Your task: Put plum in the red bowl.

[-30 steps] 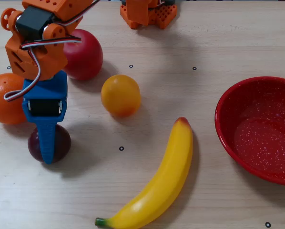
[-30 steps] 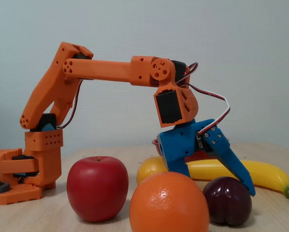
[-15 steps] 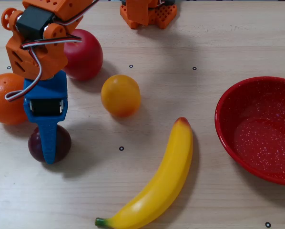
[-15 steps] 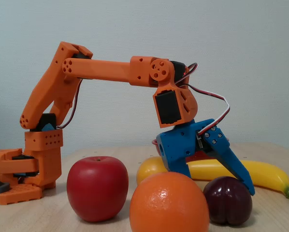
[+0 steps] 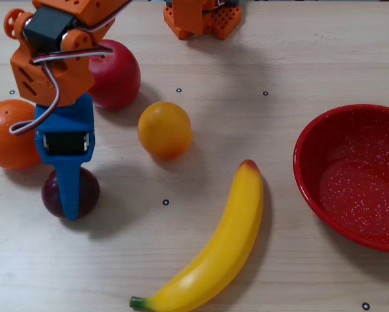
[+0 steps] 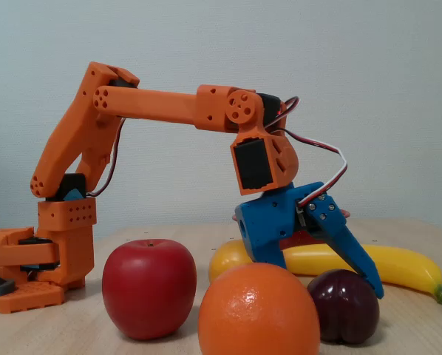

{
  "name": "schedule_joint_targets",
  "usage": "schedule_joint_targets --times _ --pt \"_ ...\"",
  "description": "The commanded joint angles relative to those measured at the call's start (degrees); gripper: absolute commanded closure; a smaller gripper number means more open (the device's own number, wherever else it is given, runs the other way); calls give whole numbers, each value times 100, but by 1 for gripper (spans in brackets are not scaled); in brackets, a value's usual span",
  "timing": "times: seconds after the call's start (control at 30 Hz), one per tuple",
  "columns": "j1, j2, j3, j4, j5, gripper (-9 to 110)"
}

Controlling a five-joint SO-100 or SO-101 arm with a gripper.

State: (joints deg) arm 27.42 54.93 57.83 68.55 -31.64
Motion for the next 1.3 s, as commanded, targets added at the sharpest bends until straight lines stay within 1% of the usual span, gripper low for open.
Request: schedule_joint_targets --times 0.0,0.2,0.87,1.27 --pt "-35 1116 -97 114 -53 102" --pt "-9 1556 185 70 53 102" --pt "202 2900 264 606 316 102" --pt "316 4210 1011 861 598 102"
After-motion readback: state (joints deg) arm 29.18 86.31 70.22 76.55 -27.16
